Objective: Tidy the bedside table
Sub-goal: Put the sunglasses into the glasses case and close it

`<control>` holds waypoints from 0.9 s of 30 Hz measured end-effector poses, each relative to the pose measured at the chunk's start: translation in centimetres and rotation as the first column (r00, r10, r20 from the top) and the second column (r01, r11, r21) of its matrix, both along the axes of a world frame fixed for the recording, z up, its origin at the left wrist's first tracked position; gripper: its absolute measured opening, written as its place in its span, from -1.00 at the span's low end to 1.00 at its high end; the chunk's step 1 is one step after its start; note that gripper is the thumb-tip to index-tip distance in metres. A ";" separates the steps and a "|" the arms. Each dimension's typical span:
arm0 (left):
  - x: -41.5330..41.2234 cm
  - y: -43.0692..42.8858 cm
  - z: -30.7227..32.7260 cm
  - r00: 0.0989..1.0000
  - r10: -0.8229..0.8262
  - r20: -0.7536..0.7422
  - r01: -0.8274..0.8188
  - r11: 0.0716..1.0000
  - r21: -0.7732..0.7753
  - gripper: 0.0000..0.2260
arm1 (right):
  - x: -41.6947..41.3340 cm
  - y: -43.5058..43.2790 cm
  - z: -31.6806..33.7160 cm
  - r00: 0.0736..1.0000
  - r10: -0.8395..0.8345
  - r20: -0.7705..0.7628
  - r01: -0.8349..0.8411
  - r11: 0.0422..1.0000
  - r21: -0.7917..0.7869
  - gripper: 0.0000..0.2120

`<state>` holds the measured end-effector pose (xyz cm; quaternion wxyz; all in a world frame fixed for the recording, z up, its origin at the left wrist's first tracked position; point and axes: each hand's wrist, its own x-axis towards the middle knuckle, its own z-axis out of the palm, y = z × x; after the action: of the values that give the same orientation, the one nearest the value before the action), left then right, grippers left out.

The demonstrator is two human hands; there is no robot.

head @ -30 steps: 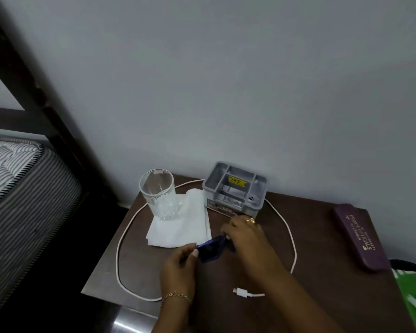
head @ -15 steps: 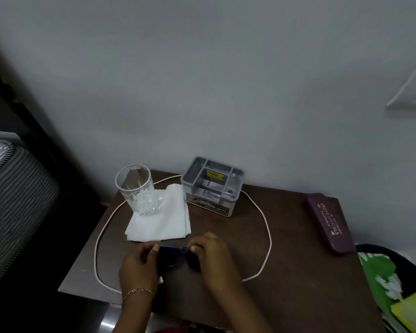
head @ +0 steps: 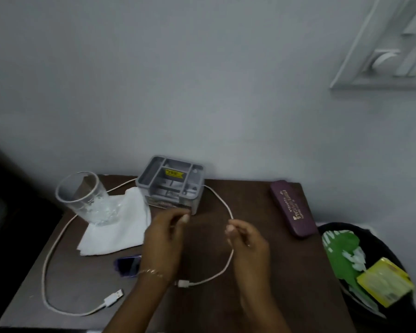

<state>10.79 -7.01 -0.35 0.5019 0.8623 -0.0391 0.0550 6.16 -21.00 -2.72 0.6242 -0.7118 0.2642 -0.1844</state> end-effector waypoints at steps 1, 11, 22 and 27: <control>0.8 -2.4 0.2 0.996 -0.091 0.003 0.091 0.996 0.013 -0.89 | -0.7 -1.6 -0.1 0.996 -0.086 0.002 0.086 0.996 0.013 -0.85; 7.5 -20.7 -1.8 0.869 -0.440 -0.228 0.478 0.865 0.152 -0.59 | -4.7 -11.5 -2.1 0.945 -0.326 -0.034 0.290 0.880 -0.377 -0.48; 7.3 -19.8 -3.0 0.892 -0.392 -0.224 0.433 0.884 0.177 -0.56 | -3.6 -13.9 -5.0 0.989 -0.145 -0.039 0.138 0.980 -0.140 -0.43; 5.2 -14.9 -1.0 0.920 -0.343 -0.187 0.352 0.936 0.014 -0.54 | -4.9 -16.1 -3.3 0.987 0.132 -0.094 -0.143 0.983 -0.115 -0.43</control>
<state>16.02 -21.96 -1.31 0.4847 0.8546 -0.1468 -0.1147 1.26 -37.11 -6.06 0.5790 -0.7722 0.2294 -0.1258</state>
